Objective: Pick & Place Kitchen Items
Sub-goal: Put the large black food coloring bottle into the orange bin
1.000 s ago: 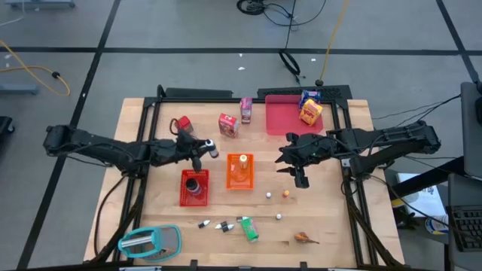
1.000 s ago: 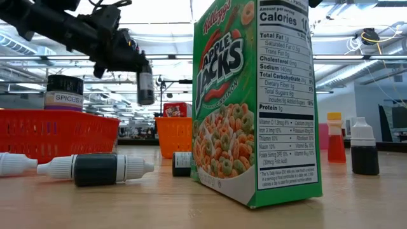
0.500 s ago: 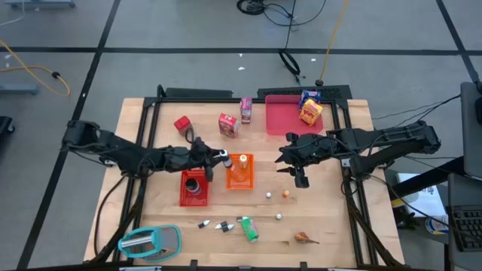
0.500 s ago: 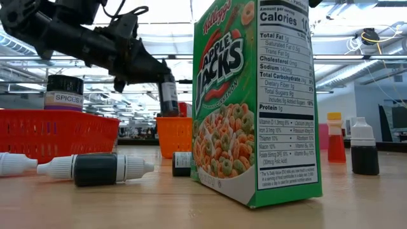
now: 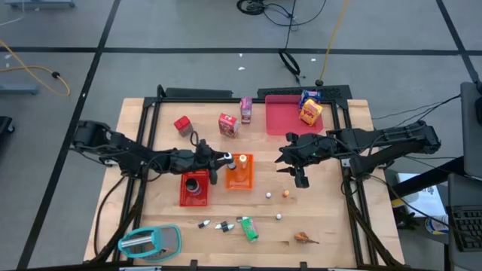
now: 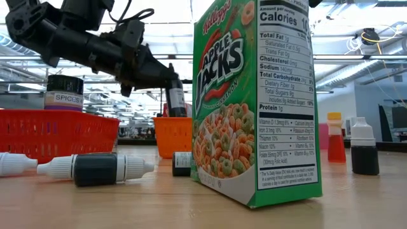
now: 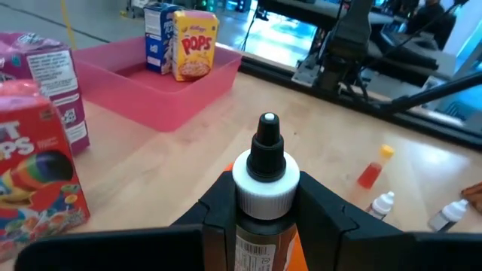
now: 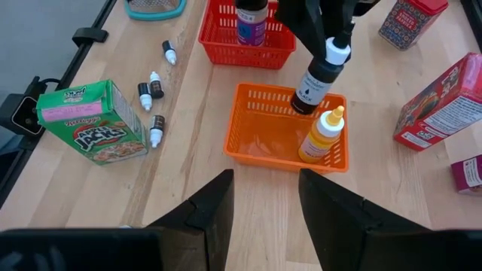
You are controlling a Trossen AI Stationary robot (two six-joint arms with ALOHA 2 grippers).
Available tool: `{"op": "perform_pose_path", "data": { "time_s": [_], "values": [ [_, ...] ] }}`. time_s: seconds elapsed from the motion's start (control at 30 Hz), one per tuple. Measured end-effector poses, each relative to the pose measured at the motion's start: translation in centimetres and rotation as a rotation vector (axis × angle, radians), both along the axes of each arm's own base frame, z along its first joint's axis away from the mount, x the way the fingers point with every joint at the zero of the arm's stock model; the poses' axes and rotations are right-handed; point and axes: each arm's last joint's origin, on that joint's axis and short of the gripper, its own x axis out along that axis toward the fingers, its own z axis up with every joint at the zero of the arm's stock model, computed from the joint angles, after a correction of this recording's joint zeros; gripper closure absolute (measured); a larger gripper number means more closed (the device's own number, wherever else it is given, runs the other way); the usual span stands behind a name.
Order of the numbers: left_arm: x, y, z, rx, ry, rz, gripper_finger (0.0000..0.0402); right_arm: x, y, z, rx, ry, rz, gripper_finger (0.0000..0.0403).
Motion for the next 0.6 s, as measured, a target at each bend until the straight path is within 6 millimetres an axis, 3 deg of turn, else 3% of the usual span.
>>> {"op": "perform_pose_path", "data": {
  "time_s": [0.3,0.6],
  "values": [
    [2.9,-0.3,0.2,0.106,0.160,-0.025,0.0310,0.0,0.0,0.0,0.000,0.000,0.000,0.0261],
    [3.6,0.0,-0.3,0.097,0.180,-0.011,0.0234,0.0,0.0,0.0,0.000,0.001,0.000,0.0261]
  ]
}}
